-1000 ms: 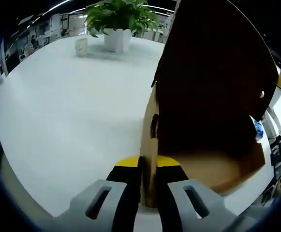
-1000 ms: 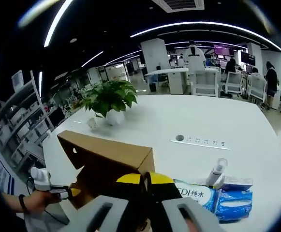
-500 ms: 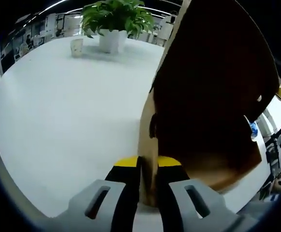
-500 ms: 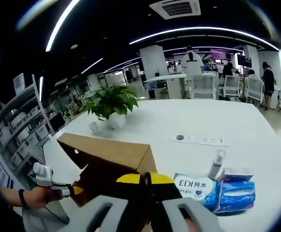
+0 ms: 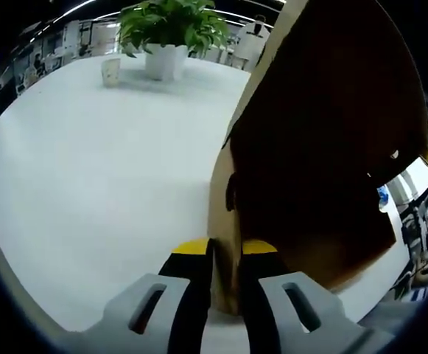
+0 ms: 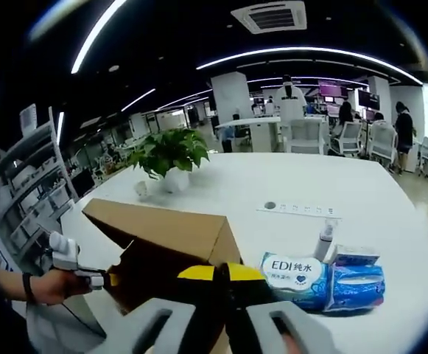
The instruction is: Operate the shoe box by opening the lid, removing the specified soft item, and placing it in the target area until the item is outside and the box remains undamaged.
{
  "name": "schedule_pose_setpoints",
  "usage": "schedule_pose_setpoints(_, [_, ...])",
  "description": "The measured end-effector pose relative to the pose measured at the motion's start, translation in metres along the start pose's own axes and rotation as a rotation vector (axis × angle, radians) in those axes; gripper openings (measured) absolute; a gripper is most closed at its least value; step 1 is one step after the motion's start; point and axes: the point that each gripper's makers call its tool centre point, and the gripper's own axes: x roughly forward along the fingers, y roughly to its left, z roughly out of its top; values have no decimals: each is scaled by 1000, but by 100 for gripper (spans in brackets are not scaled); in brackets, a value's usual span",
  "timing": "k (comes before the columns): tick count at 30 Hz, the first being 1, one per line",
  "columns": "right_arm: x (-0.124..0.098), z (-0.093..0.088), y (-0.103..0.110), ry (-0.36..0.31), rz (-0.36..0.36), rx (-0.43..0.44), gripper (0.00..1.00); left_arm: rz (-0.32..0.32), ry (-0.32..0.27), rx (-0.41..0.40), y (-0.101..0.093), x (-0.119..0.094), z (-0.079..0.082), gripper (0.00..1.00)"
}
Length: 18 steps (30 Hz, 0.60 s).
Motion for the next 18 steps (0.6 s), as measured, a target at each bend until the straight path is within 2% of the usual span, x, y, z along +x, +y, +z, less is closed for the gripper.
schedule_pose_setpoints(3, [-4,-5,2,-10,-3,2,0,-9,0,2,0,0,0,12])
schedule_pose_setpoints(8, [-8,-13,6,-19,-12,-41,0,-27,-7,5,-1,0,0,13])
schedule_pose_setpoints(12, [-8,-19,4,-31,-15,-35,0,-42,-4,3,-1,0,0,14])
schedule_pose_setpoints(18, [-13,-36,3,-15,-14,-39,0,-57,-4,3,-2,-1,0,14])
